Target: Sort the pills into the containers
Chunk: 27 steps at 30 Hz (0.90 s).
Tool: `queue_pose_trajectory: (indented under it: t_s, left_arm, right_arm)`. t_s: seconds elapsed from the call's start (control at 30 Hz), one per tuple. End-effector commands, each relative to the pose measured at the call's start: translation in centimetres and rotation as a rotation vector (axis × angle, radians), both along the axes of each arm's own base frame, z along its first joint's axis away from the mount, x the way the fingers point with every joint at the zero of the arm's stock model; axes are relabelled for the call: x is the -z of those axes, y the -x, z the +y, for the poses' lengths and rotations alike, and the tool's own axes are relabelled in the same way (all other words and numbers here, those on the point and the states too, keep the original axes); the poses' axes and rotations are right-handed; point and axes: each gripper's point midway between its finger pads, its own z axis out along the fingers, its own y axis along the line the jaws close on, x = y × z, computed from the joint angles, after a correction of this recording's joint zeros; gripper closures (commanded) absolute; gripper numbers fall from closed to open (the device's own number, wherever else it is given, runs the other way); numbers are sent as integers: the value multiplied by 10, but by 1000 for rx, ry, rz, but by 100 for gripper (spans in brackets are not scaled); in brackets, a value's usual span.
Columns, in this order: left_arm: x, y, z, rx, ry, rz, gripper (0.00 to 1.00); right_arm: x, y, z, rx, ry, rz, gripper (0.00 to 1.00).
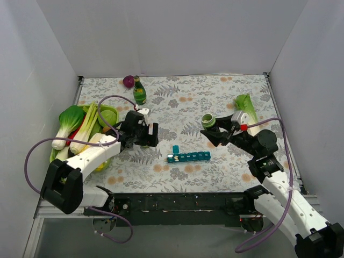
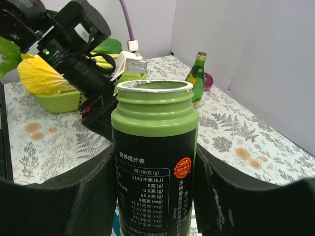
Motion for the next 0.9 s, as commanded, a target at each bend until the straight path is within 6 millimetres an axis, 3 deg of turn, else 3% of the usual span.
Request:
queue_pose_trajectory:
  t_s: [0.0, 0.3, 0.53, 0.87]
  left_arm:
    - [-10, -26, -3, -21, -50, -78, 14]
    - [26, -39, 10, -94, -190, -32, 17]
    - [38, -45, 10, -95, -216, -24, 17]
    - [58, -47, 9, -90, -244, 14, 27]
  right_arm:
    - [-19, 5, 1, -23, -34, -147, 99]
    - [14, 4, 0, -16, 8, -152, 99]
    - [33, 11, 0, -34, 2, -146, 99]
    - [52, 16, -1, -42, 17, -131, 99]
